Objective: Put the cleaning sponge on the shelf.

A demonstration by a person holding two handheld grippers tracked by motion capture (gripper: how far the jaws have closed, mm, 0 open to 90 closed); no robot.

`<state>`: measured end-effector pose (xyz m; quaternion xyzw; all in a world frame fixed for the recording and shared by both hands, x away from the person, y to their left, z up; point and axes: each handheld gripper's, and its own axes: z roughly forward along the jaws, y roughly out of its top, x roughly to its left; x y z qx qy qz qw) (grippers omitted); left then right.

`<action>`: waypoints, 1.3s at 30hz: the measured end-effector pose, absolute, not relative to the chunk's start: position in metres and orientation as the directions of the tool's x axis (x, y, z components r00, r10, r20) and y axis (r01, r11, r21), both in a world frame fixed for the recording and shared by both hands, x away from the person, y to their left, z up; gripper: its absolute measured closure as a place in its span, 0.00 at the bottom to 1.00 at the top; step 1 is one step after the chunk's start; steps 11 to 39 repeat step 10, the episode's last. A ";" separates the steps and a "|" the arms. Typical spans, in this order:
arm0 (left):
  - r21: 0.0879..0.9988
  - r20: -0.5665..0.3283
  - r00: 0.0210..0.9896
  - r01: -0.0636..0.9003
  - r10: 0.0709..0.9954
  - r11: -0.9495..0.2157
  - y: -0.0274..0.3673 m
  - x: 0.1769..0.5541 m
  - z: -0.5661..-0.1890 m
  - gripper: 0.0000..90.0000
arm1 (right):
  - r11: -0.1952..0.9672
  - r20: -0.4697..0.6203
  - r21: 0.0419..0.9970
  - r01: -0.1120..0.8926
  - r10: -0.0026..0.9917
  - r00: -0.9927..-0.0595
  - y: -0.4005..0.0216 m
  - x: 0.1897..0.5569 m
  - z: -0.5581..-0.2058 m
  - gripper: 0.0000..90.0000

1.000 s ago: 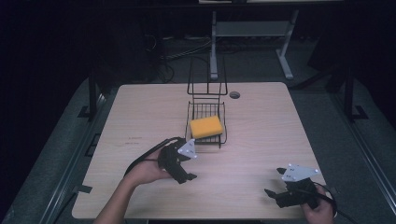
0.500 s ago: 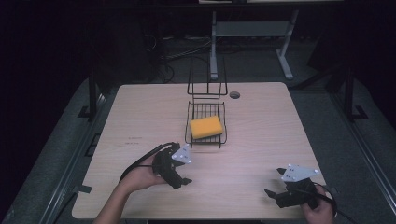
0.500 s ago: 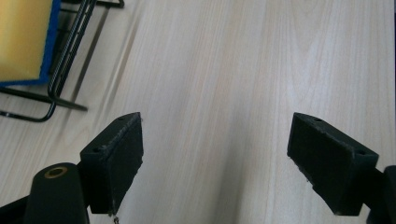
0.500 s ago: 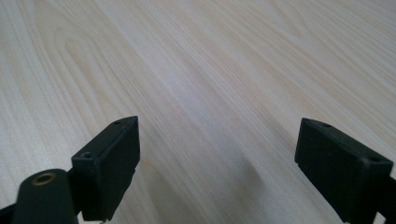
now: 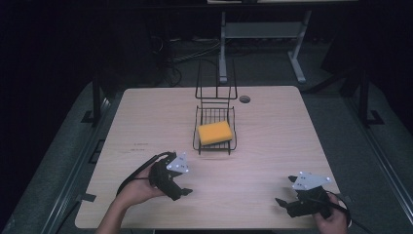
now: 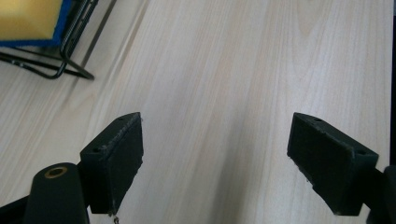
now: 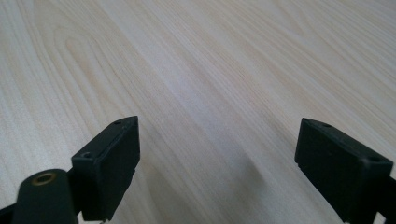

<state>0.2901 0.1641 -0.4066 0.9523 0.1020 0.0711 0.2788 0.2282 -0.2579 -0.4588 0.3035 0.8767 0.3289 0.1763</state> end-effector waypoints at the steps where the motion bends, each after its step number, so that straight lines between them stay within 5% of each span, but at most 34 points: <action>1: 0.543 0.080 0.969 0.156 0.235 -0.825 0.167 0.289 -0.407 0.20 | 0.600 -0.110 0.684 0.416 0.648 -0.754 -0.258 0.228 -0.459 0.15; 39: 0.570 0.105 0.950 0.185 0.293 -0.801 0.184 0.271 -0.414 0.20 | 0.600 -0.111 0.683 0.417 0.649 -0.753 -0.257 0.228 -0.459 0.15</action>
